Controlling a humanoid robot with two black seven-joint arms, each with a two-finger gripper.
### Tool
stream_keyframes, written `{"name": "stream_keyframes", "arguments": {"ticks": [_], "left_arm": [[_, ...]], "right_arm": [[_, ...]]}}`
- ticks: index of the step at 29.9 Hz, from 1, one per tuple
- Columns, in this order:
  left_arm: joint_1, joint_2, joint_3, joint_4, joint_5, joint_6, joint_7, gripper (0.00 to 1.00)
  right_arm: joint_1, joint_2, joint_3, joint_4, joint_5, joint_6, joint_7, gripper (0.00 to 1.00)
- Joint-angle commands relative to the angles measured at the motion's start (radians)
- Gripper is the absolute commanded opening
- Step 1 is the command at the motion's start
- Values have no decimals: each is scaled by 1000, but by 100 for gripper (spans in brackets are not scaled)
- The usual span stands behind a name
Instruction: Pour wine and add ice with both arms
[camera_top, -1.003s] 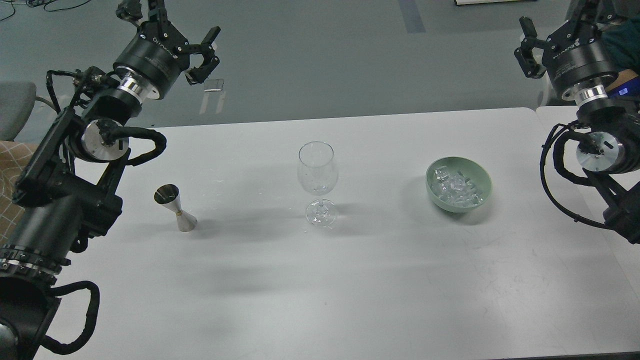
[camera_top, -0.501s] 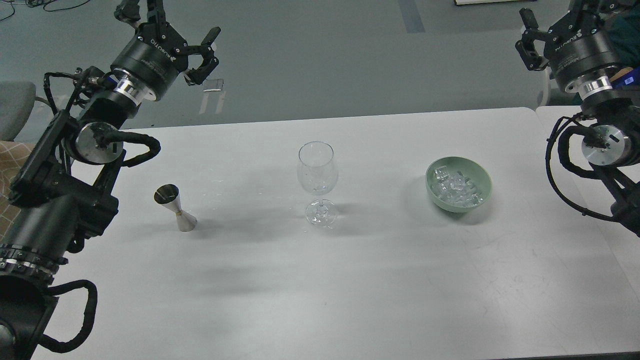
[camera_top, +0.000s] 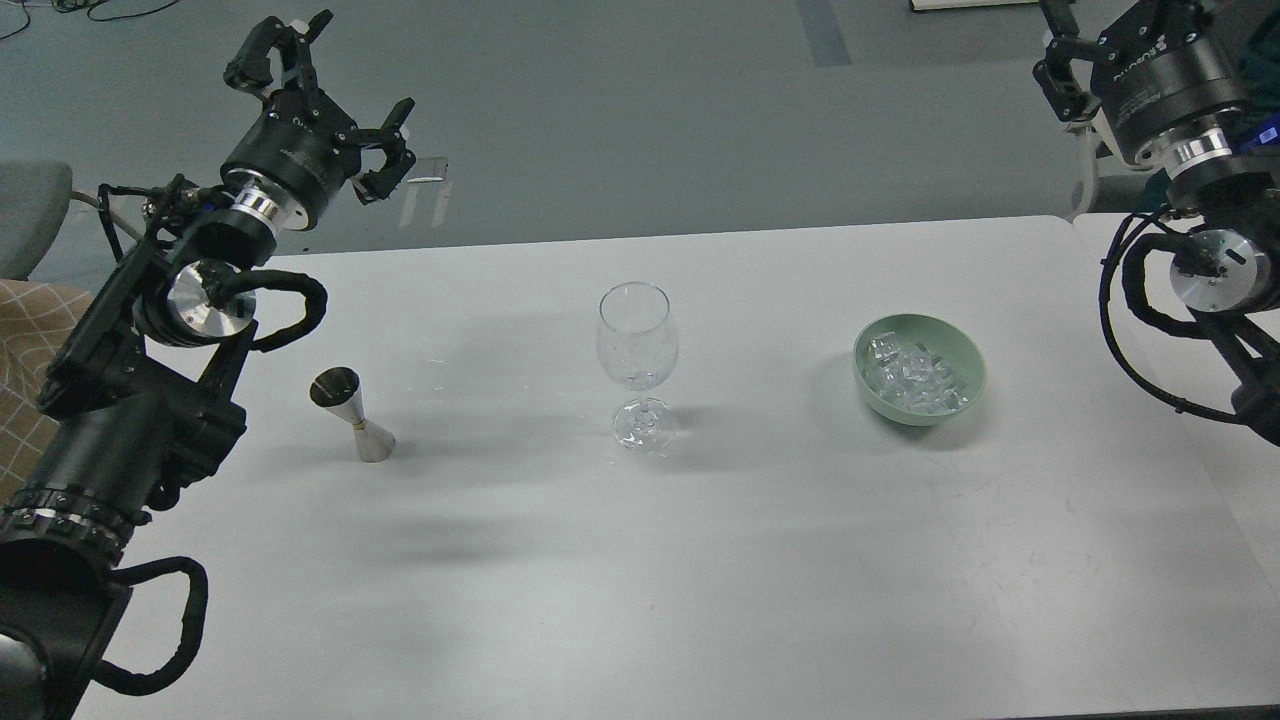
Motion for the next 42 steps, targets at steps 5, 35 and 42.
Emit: {"name": "stream_keyframes", "arguments": {"ticks": [5, 35, 42], "left_arm": [[-2, -1, 1, -15, -3, -22, -2, 99], [19, 7, 3, -85, -3, -38, 13, 100], [19, 12, 3, -116, -4, -13, 16, 99]], "right_arm": [[-10, -23, -6, 12, 1, 1, 0, 100], [-13, -22, -15, 18, 1, 3, 0, 100], [-13, -25, -14, 20, 1, 3, 0, 100]]}}
